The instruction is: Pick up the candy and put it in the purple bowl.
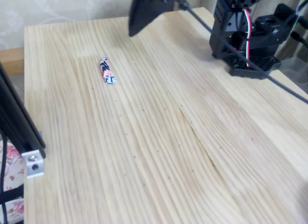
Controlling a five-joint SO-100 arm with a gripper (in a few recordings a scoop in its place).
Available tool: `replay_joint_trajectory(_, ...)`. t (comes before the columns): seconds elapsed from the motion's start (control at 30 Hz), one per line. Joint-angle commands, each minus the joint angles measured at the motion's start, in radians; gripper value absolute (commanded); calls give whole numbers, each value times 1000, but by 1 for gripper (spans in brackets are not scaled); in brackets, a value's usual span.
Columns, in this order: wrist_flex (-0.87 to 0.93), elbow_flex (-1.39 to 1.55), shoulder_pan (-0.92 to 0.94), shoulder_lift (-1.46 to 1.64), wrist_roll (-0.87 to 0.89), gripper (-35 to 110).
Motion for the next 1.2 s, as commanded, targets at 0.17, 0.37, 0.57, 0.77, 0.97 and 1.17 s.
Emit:
replay_joint_trajectory(0.17,-89,-241,81,-189,-383,0)
replay_joint_trajectory(0.37,-232,-255,57,-287,-572,0)
replay_joint_trajectory(0.57,-216,-324,-9,-388,-746,1)
replay_joint_trajectory(0.77,48,-508,-95,-471,-841,2)
replay_joint_trajectory(0.97,276,-618,-127,-548,-1008,3)
replay_joint_trajectory(1.17,291,-637,-104,-604,-1118,5)
